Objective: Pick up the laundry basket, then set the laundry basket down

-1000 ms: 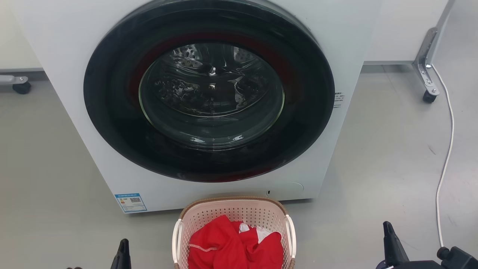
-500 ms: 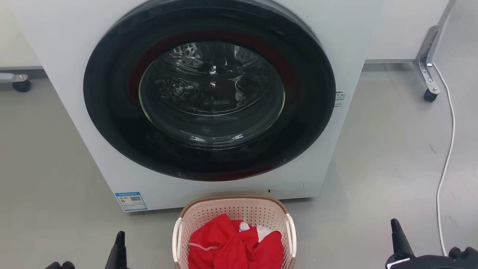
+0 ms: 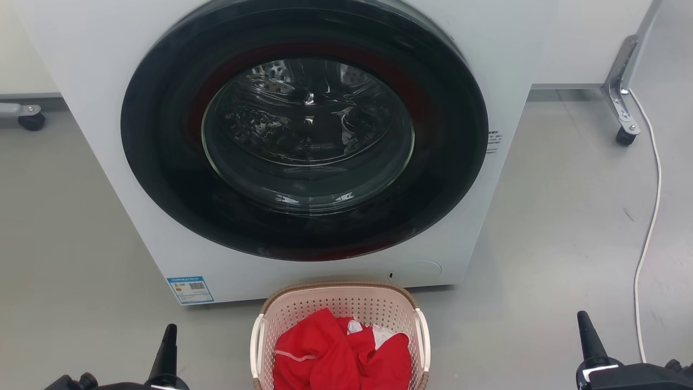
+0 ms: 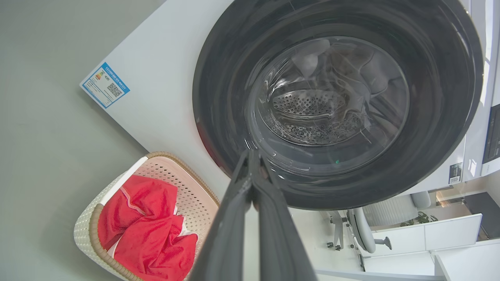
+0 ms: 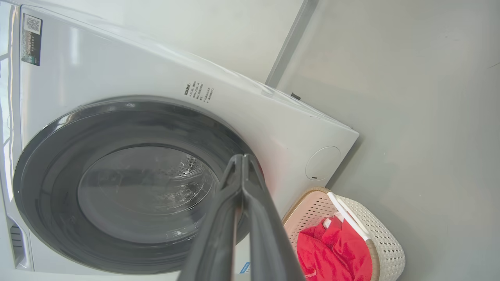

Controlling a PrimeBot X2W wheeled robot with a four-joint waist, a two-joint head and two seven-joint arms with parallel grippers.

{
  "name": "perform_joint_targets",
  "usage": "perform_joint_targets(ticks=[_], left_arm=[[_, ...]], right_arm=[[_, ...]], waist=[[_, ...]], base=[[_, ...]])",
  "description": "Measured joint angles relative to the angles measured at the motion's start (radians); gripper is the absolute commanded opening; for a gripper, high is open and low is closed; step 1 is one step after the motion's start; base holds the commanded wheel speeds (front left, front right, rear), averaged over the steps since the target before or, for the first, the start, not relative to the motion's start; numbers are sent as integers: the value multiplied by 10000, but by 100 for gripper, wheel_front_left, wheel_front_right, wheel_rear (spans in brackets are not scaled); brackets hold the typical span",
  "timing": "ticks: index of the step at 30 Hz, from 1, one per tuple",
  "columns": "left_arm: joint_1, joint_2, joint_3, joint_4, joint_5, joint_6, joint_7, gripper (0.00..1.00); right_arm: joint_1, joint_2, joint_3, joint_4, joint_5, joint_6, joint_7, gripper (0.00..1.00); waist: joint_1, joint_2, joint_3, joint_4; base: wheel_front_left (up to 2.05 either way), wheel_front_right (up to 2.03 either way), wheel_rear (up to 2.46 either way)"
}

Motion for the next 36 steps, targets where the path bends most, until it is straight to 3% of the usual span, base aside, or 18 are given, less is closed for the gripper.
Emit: perform_joint_targets(ticks=[30,36], left_arm=[[-977,-100,757,690,-4000,-773,1039,0],[-991,-104,765,694,-4067,-773,1039,0]], right_arm=[[-649,88,-1212,637,3843,736,1041,0],[-745,96,-1218,637,3843,750,1041,0]], waist=[[0,0,110,38],[0,0,110,38]], base=[[0,0,0],[0,0,0]])
